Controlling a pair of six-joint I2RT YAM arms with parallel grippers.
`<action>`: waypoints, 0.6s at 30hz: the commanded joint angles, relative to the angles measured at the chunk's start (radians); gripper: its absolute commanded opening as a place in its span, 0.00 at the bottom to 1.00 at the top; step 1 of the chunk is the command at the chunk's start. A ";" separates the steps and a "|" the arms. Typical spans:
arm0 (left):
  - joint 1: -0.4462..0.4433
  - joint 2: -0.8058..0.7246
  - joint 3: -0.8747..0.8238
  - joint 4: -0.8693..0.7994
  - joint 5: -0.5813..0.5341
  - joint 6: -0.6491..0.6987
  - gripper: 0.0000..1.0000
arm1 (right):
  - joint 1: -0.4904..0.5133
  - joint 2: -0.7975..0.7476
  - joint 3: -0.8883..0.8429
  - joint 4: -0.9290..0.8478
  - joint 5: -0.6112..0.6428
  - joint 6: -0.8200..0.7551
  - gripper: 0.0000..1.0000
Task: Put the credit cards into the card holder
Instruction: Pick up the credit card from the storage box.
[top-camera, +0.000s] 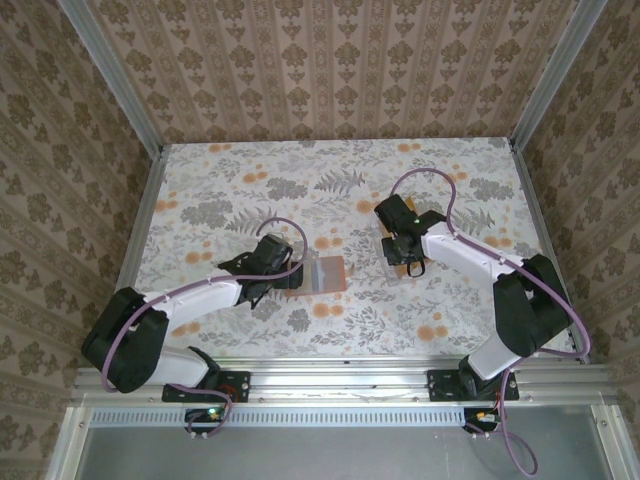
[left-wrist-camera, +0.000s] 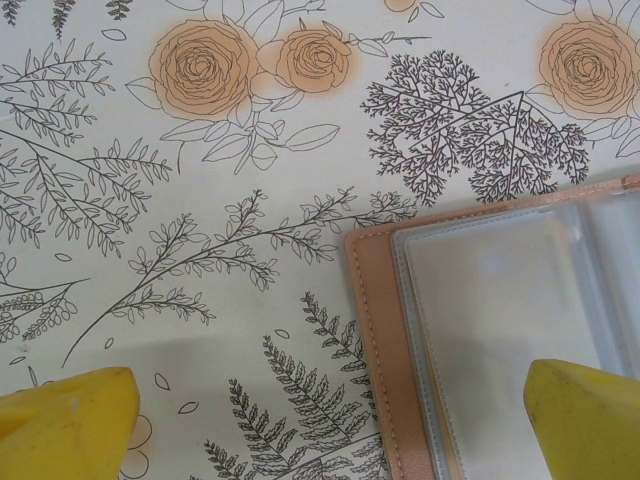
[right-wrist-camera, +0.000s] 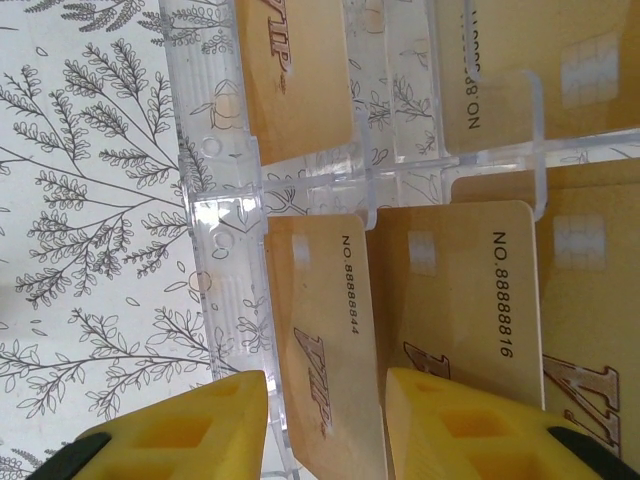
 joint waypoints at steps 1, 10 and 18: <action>0.010 -0.021 -0.001 0.003 0.001 0.004 1.00 | -0.002 -0.024 -0.007 -0.025 0.018 -0.012 0.36; 0.008 -0.027 -0.002 -0.003 0.000 0.004 1.00 | -0.002 0.005 -0.025 0.005 -0.053 -0.004 0.30; 0.010 -0.028 -0.003 -0.001 -0.003 0.004 1.00 | -0.001 -0.014 -0.023 -0.002 -0.018 -0.016 0.33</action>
